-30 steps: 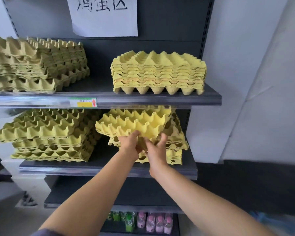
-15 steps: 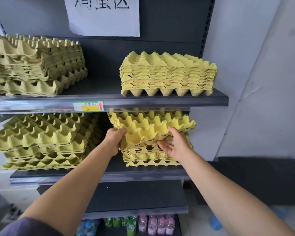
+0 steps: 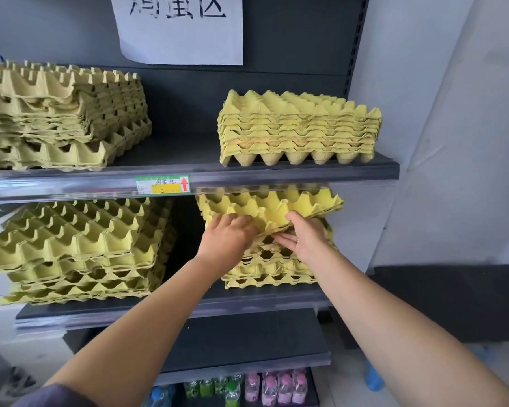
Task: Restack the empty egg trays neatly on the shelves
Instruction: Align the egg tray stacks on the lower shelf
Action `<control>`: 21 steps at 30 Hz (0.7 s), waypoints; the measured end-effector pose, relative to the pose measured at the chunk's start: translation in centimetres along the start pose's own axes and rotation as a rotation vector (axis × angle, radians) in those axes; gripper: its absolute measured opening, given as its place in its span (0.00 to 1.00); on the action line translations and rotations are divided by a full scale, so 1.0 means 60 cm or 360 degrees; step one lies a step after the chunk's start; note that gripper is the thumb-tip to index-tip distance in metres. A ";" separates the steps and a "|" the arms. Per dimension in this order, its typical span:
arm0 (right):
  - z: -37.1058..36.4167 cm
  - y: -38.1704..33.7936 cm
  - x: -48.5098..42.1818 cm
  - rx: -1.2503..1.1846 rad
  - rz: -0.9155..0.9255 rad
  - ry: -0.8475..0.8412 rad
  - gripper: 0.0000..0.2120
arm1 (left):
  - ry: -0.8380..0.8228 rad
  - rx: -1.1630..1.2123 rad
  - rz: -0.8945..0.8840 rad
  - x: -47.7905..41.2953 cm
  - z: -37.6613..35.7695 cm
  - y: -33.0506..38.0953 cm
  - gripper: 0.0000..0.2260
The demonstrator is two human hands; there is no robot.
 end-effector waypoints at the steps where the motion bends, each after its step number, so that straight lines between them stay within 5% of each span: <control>1: -0.008 0.005 -0.001 -0.0042 -0.0005 -0.0006 0.15 | 0.0026 0.0025 0.0031 -0.003 -0.003 -0.013 0.19; 5: -0.031 0.026 -0.011 -0.0082 -0.0093 -0.0041 0.16 | 0.0012 0.0049 0.0081 -0.019 -0.018 -0.046 0.20; 9: -0.013 0.032 -0.005 0.0287 -0.0181 -0.0033 0.15 | -0.0225 0.0161 0.0123 -0.033 -0.057 -0.057 0.25; 12: 0.019 0.018 0.010 0.1028 0.0072 0.0124 0.10 | -0.0222 0.0240 0.0140 -0.034 -0.070 -0.057 0.23; 16: 0.030 -0.017 0.030 0.2526 0.0721 0.0455 0.12 | -0.0160 0.0174 0.0177 -0.035 -0.075 -0.047 0.17; 18: 0.033 -0.017 0.018 0.2950 0.0841 0.0344 0.20 | -0.0088 0.0163 0.0193 -0.039 -0.080 -0.048 0.17; 21: 0.039 -0.014 -0.007 0.3188 0.0606 0.0026 0.22 | -0.0035 0.0184 0.0147 -0.043 -0.083 -0.051 0.18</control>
Point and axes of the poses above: each hand's wrist, its own x-axis away from the middle knuckle, its own z-axis out of the back of the hand, y = z × x, the point moved 4 cm from there along -x, towards the middle knuckle, and after that the axes turned 14 degrees about -y, right-handed, at the moved point
